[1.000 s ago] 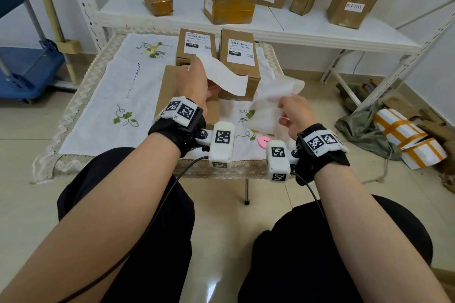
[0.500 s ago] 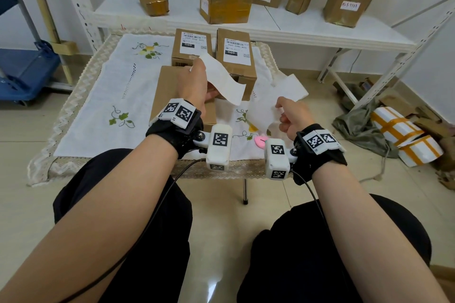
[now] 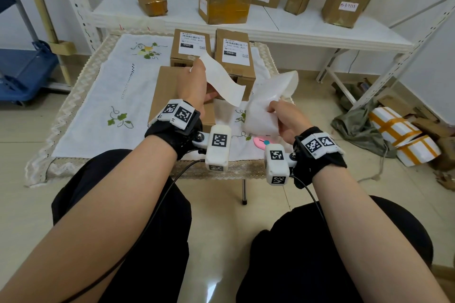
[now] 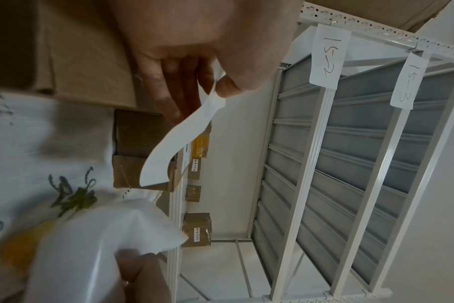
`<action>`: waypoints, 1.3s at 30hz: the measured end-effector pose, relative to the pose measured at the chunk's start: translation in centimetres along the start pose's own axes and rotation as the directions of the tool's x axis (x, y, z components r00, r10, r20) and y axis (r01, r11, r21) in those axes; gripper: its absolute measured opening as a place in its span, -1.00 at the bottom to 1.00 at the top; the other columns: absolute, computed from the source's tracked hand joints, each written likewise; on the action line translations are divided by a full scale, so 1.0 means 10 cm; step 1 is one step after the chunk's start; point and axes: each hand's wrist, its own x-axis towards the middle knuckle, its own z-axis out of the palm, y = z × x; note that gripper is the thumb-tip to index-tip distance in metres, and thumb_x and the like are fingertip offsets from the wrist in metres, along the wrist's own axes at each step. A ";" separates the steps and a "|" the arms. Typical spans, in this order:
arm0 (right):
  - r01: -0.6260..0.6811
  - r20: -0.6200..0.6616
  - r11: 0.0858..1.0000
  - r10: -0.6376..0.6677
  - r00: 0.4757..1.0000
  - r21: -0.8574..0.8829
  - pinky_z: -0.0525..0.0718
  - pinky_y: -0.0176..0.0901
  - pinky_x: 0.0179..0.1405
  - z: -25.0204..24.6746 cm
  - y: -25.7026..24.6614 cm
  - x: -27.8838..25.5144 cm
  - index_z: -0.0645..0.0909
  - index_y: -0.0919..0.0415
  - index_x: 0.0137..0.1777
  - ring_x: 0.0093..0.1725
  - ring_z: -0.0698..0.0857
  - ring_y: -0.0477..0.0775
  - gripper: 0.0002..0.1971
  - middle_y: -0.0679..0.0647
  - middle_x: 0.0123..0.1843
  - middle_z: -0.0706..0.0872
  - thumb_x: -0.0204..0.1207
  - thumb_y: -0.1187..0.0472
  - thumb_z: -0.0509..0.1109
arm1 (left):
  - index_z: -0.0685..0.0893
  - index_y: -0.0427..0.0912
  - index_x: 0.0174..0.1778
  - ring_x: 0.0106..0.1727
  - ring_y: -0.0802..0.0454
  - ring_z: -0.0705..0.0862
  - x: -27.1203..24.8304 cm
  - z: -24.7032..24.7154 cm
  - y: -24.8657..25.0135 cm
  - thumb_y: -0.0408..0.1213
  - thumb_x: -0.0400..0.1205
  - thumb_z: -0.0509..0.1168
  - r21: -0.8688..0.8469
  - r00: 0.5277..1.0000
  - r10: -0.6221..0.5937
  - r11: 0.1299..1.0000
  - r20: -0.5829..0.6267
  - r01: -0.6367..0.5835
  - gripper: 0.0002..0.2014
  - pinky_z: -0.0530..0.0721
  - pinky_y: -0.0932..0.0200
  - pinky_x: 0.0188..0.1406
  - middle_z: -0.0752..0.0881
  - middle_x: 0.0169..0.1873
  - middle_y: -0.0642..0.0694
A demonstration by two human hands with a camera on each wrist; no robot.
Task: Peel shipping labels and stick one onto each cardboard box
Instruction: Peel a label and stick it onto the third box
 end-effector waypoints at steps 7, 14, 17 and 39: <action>0.004 -0.033 0.993 -0.008 0.999 -0.119 0.47 0.06 -0.06 -0.11 0.01 0.09 0.45 0.13 -0.18 -0.05 0.52 0.20 -0.83 0.18 -0.05 0.51 0.25 0.15 0.34 | 0.57 -0.12 0.28 0.02 0.04 0.75 0.01 -0.01 -0.01 -0.13 0.71 0.09 0.016 1.000 0.007 1.000 0.015 -0.007 -0.70 0.82 0.11 -0.21 0.74 0.05 -0.06; 0.014 -0.013 0.993 -0.015 1.000 -0.115 0.52 -0.14 -0.38 -0.14 0.02 0.08 0.48 0.17 -0.15 -0.25 0.54 0.11 -0.92 0.10 -0.22 0.53 0.50 0.31 0.34 | 0.57 -0.13 0.30 0.03 0.04 0.74 0.01 0.00 -0.01 -0.14 0.70 0.09 0.028 1.000 0.004 1.000 0.020 -0.005 -0.68 0.78 0.17 -0.29 0.74 0.06 -0.06; 0.017 -0.074 0.997 -0.023 0.997 -0.079 0.43 -0.19 -0.44 -0.16 0.03 0.08 0.48 0.19 -0.12 -0.35 0.49 0.10 -0.91 0.13 -0.25 0.49 0.48 0.31 0.36 | 0.58 -0.12 0.28 0.01 0.05 0.72 0.01 0.00 -0.01 -0.16 0.69 0.08 0.032 1.000 0.008 0.999 0.027 -0.009 -0.69 0.80 0.12 -0.21 0.73 0.03 -0.06; 0.122 -0.186 0.981 -0.093 0.978 0.150 0.61 -0.26 -0.37 -0.29 0.13 0.37 0.55 0.38 -0.07 -0.36 0.53 -0.04 -0.91 0.07 -0.26 0.50 0.55 0.51 0.24 | 0.57 -0.14 0.28 0.04 0.01 0.73 -0.02 0.00 -0.01 -0.16 0.66 0.15 0.028 1.000 -0.018 0.999 0.013 0.018 -0.69 0.80 0.12 -0.24 0.72 0.02 -0.06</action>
